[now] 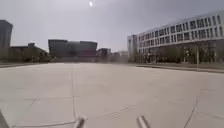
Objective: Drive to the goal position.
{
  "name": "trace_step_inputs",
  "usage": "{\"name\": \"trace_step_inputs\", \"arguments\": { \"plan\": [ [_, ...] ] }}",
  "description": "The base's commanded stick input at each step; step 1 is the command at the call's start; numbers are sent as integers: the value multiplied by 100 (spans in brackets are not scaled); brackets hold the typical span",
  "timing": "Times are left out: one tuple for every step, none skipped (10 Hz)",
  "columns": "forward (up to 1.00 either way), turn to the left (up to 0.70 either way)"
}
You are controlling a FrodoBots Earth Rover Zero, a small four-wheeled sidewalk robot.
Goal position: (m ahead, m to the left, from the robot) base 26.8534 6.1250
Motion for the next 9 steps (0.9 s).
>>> {"name": "trace_step_inputs", "arguments": {
  "plan": [
    [70,0],
    [70,0],
    [70,0],
    [70,0],
    [70,0],
    [70,0],
    [70,0],
    [70,0],
    [70,0]
  ]
}}
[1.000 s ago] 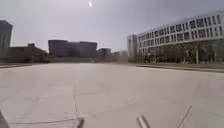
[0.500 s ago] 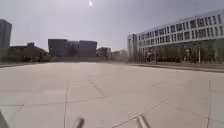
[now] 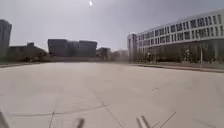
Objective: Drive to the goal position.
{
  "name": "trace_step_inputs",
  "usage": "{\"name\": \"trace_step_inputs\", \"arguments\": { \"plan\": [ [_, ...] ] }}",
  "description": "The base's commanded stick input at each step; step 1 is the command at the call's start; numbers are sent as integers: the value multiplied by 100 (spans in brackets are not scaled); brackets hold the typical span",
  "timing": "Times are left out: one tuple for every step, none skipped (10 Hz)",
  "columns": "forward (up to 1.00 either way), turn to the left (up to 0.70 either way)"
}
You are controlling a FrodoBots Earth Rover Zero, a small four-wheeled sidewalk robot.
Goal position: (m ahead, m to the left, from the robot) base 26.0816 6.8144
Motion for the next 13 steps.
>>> {"name": "trace_step_inputs", "arguments": {
  "plan": [
    [70,0],
    [70,0],
    [70,0],
    [70,0],
    [70,0],
    [70,0],
    [70,0],
    [70,0],
    [70,0],
    [70,14],
    [70,29],
    [70,34],
    [70,35]
  ]
}}
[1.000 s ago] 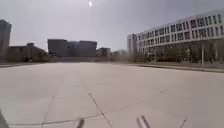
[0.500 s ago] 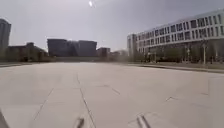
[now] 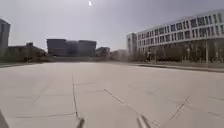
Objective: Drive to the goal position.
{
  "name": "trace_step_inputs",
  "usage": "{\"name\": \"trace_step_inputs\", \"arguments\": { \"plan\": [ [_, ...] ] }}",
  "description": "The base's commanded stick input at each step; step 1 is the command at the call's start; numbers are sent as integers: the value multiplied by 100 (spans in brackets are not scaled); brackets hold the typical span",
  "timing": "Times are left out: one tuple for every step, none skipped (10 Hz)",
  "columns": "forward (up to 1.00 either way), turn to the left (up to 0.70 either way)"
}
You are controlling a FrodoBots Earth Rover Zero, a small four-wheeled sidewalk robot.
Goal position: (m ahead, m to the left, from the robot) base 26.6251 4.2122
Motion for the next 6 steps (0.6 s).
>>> {"name": "trace_step_inputs", "arguments": {
  "plan": [
    [70,30],
    [70,21],
    [70,9],
    [70,2],
    [70,0],
    [70,0]
  ]
}}
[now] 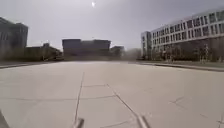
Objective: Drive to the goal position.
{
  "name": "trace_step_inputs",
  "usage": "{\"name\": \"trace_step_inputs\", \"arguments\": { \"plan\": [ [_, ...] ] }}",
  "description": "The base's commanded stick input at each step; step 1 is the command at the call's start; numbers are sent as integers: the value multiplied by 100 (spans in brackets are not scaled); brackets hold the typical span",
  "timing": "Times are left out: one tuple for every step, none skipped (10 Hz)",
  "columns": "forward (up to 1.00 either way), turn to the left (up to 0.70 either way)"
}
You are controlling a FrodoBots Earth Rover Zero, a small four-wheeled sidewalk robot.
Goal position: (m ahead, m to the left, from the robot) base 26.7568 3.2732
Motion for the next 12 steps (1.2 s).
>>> {"name": "trace_step_inputs", "arguments": {
  "plan": [
    [70,0],
    [70,0],
    [70,0],
    [70,0],
    [70,0],
    [70,0],
    [70,0],
    [70,0],
    [70,0],
    [70,0],
    [70,0],
    [70,0]
  ]
}}
